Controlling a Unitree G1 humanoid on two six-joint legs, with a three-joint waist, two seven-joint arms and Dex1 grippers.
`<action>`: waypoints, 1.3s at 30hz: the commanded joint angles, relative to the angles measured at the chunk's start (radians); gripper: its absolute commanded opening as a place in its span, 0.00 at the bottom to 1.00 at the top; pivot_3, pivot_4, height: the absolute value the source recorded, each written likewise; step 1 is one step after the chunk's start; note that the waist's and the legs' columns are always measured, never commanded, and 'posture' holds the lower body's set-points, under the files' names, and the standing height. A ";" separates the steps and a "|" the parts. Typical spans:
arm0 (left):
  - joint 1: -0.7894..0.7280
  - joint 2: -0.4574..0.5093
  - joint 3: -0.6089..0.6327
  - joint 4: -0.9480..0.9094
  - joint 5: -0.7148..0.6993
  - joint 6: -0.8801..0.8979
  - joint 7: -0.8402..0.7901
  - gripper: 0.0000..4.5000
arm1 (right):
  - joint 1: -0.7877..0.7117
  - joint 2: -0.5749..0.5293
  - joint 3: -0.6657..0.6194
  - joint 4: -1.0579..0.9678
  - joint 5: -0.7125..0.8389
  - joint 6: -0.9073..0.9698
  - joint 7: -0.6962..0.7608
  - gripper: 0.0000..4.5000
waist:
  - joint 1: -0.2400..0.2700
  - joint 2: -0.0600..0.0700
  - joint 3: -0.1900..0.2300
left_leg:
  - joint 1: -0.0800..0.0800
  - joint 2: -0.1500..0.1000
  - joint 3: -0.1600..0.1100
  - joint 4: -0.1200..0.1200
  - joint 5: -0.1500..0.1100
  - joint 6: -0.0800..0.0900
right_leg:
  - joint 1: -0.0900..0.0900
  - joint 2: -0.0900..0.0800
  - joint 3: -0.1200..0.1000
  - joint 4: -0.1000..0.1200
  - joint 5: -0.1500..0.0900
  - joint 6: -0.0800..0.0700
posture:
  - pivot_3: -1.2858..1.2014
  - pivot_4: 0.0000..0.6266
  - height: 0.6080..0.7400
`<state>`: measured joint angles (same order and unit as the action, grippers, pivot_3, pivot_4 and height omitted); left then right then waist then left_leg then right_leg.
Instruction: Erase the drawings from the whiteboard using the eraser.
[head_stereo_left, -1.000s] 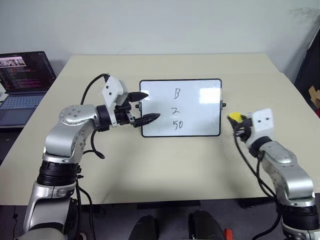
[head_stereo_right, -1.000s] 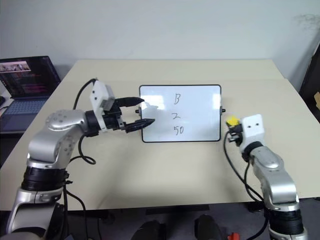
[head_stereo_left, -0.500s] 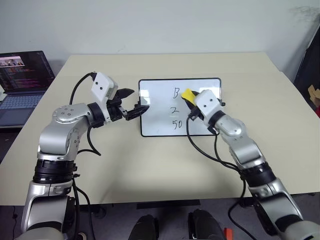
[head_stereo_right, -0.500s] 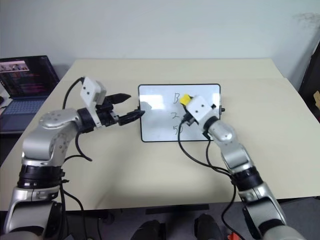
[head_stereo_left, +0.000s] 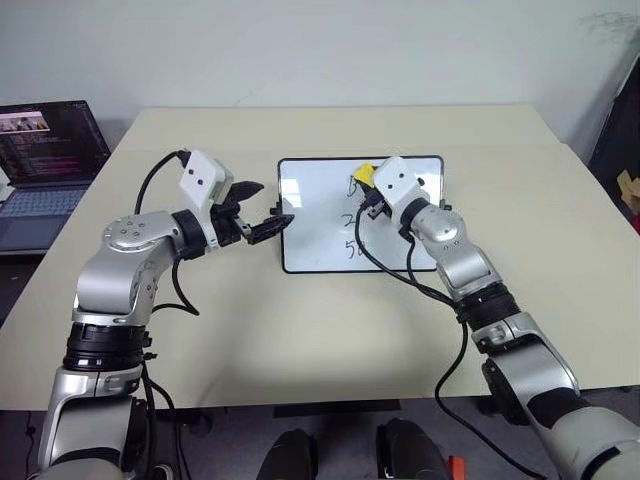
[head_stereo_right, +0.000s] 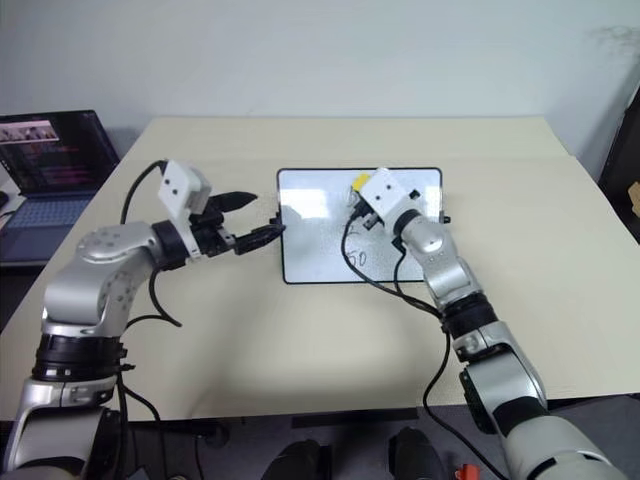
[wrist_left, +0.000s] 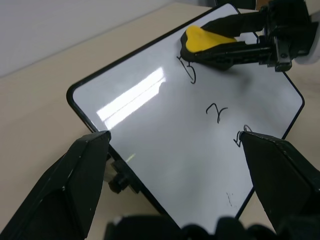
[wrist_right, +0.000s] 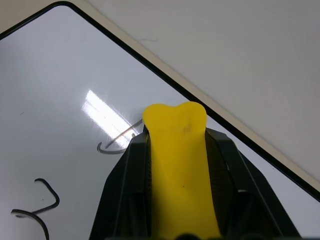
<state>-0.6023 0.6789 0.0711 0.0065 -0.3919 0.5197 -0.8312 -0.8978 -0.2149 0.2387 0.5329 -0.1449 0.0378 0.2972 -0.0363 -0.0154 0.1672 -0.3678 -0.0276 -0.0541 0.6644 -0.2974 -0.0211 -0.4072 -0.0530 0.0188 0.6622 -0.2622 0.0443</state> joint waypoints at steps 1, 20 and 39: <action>-0.026 -0.001 0.024 0.000 0.004 -0.021 0.010 1.00 | -0.013 0.002 0.030 0.017 -0.041 -0.018 0.028 0.25 | -0.003 0.000 0.000 | 0.000 0.000 0.000 0.000 0.000 0.000 | 0.000 0.000 0.000 0.000 0.000 0.000 | 0.52 0.24 1.00; -0.017 -0.011 0.037 0.022 0.012 -0.032 0.048 1.00 | -0.049 -0.019 0.001 0.024 -0.110 -0.046 -0.037 0.25 | -0.017 -0.001 -0.001 | 0.003 0.000 -0.001 0.001 -0.001 0.002 | 0.002 0.000 0.000 0.004 0.001 -0.001 | 0.52 0.24 1.00; 0.006 -0.017 0.033 -0.016 0.005 -0.018 0.057 1.00 | -0.016 0.055 0.027 0.041 -0.115 0.100 0.042 0.25 | -0.024 -0.001 -0.001 | -0.013 0.000 0.000 0.001 0.002 -0.004 | -0.014 -0.001 0.000 0.004 0.001 -0.001 | 0.52 0.24 1.00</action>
<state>-0.5907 0.6587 0.0778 0.0357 -0.3773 0.5106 -0.7753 -0.9482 -0.1493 0.2587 0.5560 -0.2560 0.0831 0.3147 -0.0605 -0.0163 0.1660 -0.3801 -0.0275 -0.0547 0.6662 -0.2953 -0.0246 -0.4207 -0.0535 0.0185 0.6666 -0.2613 0.0429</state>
